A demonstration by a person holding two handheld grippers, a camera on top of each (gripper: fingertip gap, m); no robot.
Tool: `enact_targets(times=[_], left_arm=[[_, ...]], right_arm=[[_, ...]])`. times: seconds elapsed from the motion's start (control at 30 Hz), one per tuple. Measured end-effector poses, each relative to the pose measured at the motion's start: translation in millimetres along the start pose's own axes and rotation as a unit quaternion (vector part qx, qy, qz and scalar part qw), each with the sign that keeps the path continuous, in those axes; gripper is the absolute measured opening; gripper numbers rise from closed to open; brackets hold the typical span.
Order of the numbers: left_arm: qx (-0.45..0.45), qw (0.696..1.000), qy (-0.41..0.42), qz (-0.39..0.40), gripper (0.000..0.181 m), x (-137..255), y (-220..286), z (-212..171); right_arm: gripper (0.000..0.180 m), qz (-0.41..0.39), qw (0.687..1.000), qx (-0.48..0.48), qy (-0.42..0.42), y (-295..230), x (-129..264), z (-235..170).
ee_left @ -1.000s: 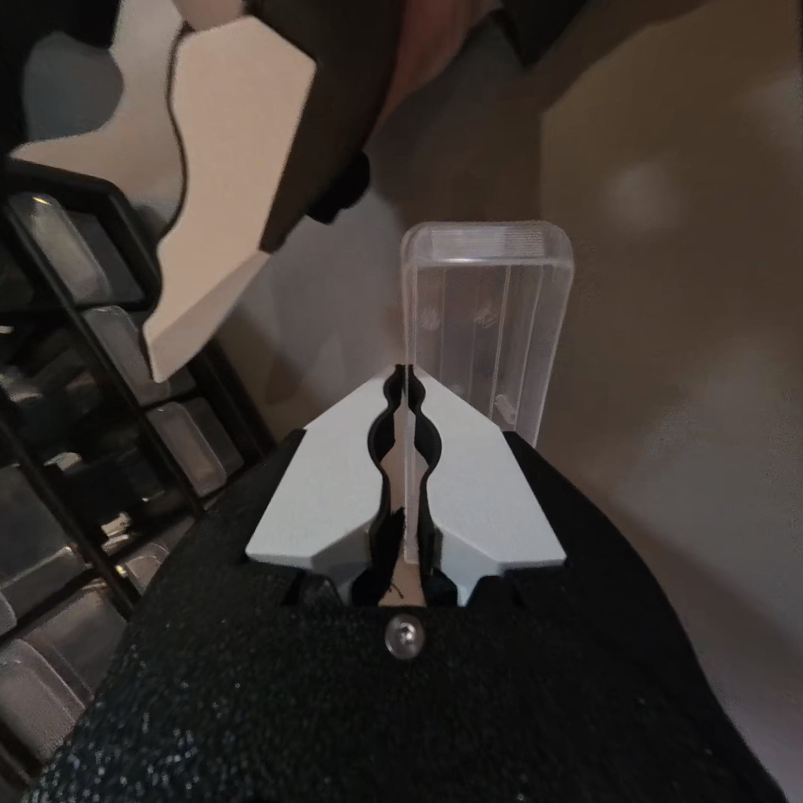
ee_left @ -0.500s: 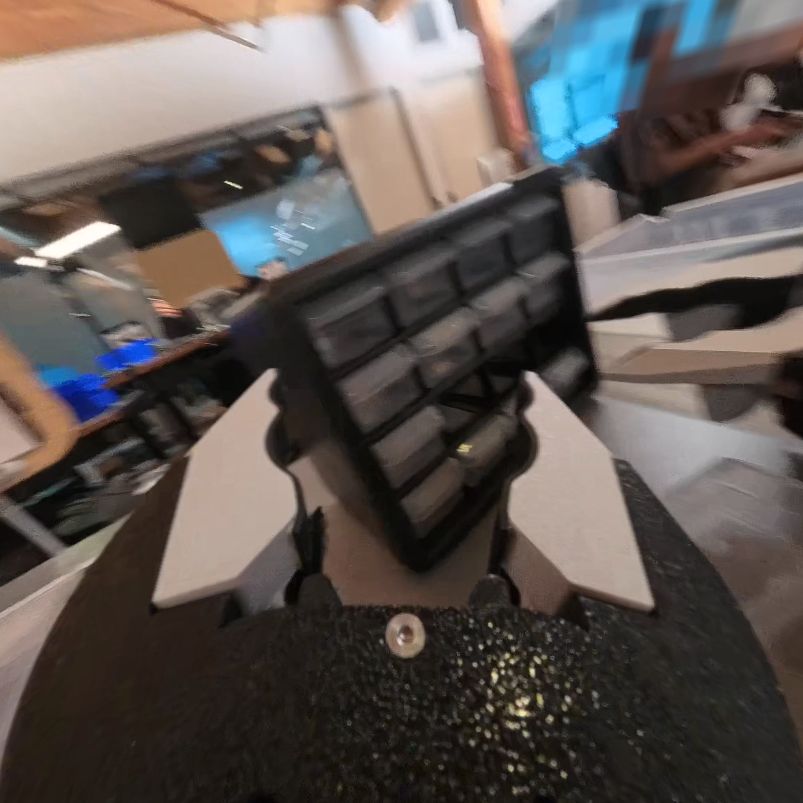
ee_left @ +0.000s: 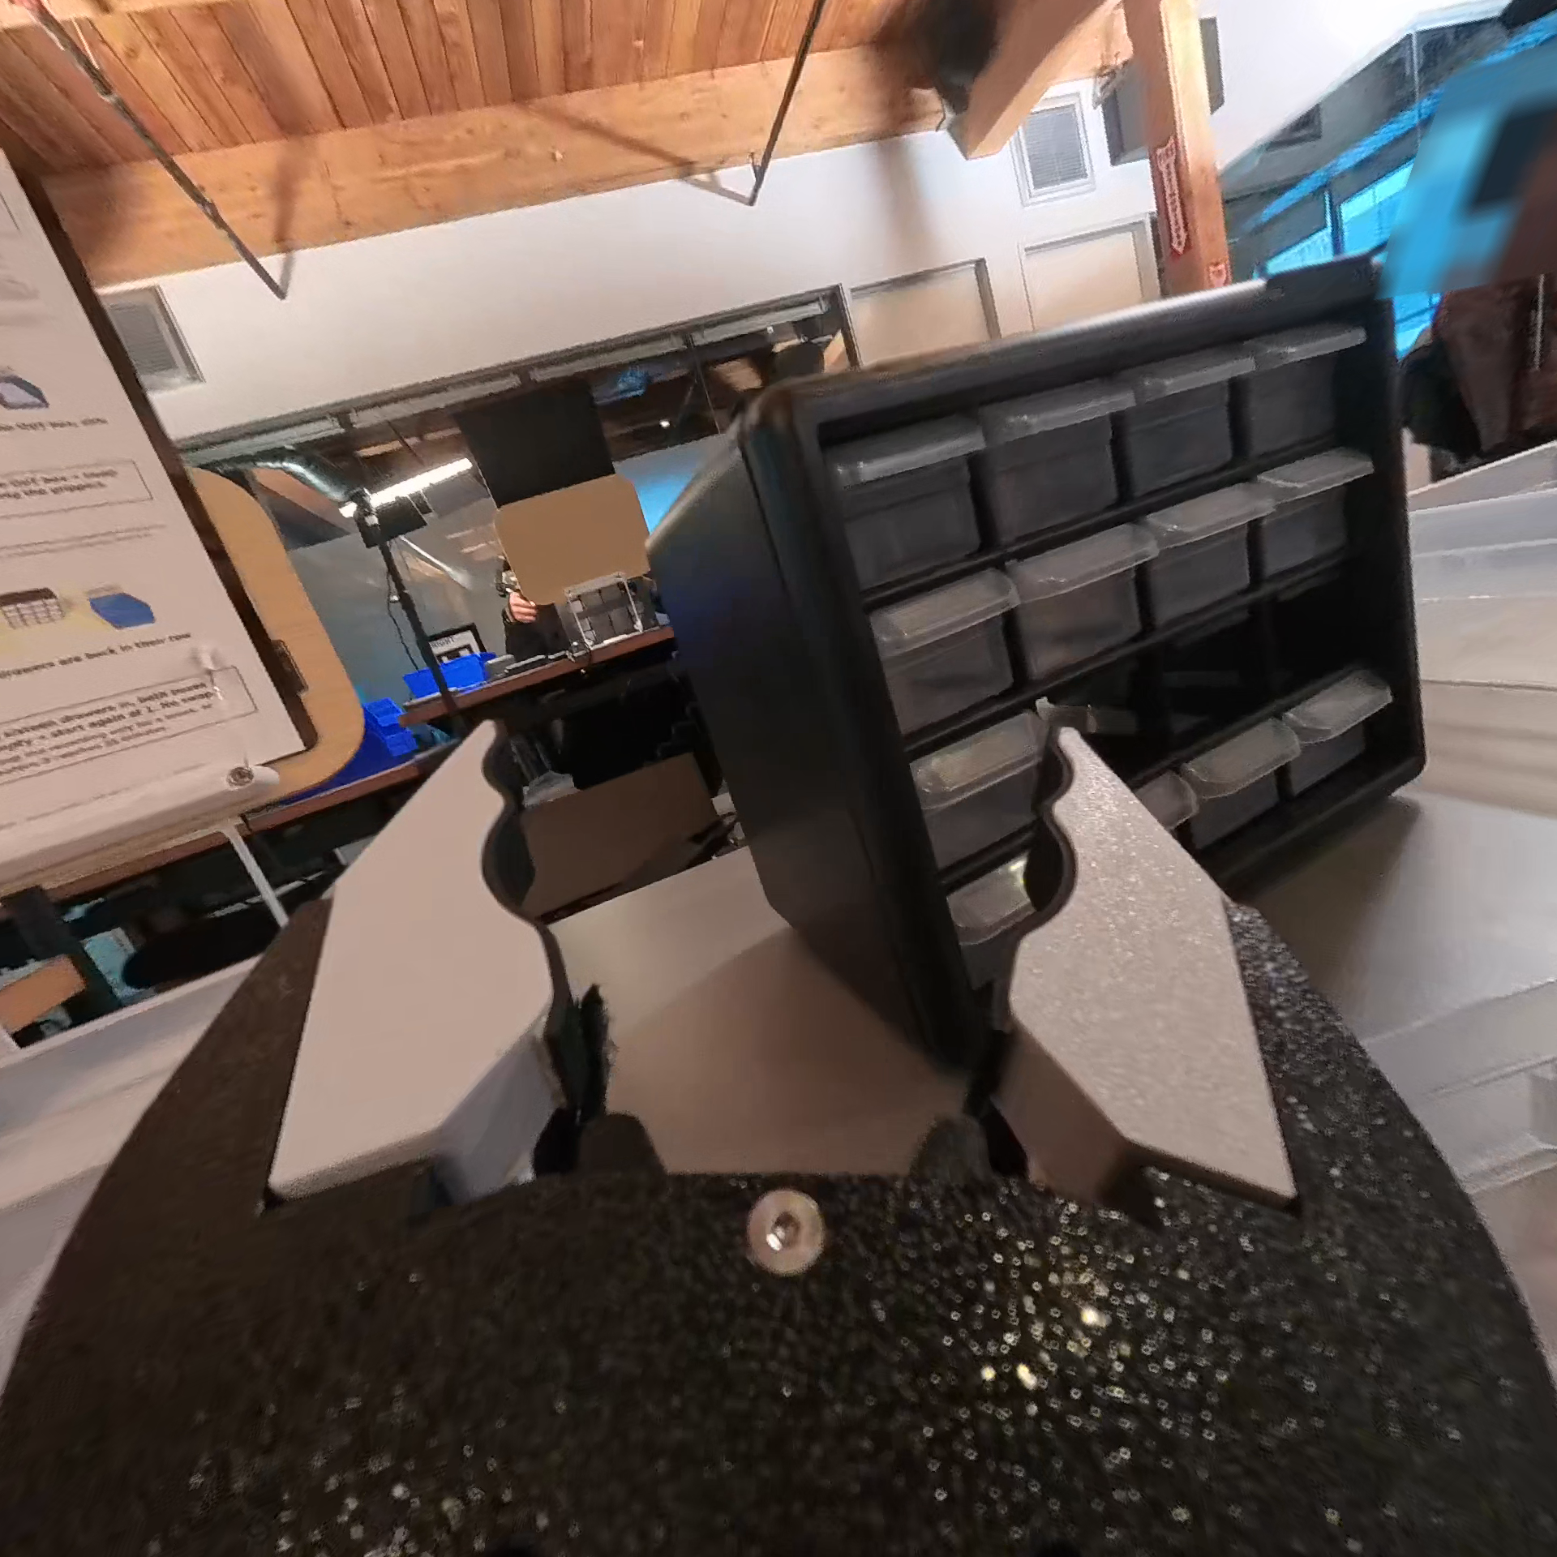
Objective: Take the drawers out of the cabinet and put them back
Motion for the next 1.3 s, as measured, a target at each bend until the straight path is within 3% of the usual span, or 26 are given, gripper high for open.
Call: enact_targets(times=[0.1,0.27,0.4,0.5,0.63,0.8,1.0,1.13,1.3], left_arm=[[-0.012,1.000,-0.008,-0.014,0.118,-4,6,-4],[-0.009,1.000,-0.008,-0.024,0.114,-4,8,-5],[0.009,1.000,-0.014,-0.025,0.111,-5,5,-8],[0.025,0.999,-0.020,-0.024,0.108,-6,1,-10],[0.047,0.998,-0.026,-0.024,0.106,-6,-2,-13],[0.054,0.998,-0.026,-0.027,0.103,-6,-3,-14],[0.054,0.998,-0.027,-0.027,0.101,-6,-3,-14],[0.069,0.994,-0.056,-0.066,0.077,-10,3,-20],[0.064,0.988,-0.122,-0.075,0.069,-20,8,-30]], right_arm=[[0.110,0.050,0.998,-0.012,-0.045,-9,-18,-10],[0.102,0.086,0.993,-0.015,-0.084,-19,-42,-17],[0.093,0.085,0.990,-0.012,-0.112,-21,-52,-21],[0.068,0.074,0.990,-0.014,-0.120,-21,-54,-22],[0.068,0.064,0.988,-0.064,-0.127,-18,-53,-21],[0.067,-0.024,0.987,-0.106,-0.115,-10,-47,-21],[0.066,-0.151,0.973,-0.175,-0.025,-15,-28,-4],[0.066,-0.222,0.953,-0.206,0.005,-24,-25,-6],[0.066,-0.278,0.938,-0.205,0.040,-26,-21,3]])
Point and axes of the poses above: each gripper's, where its closed fingertips meet, x back along the fingers, z out of its top, y = z × x across the jaws, the point moved 7 cm from there along x, back along the fingers, and after that the axes turned 3 degrees about -y, right-handed, at the moved point
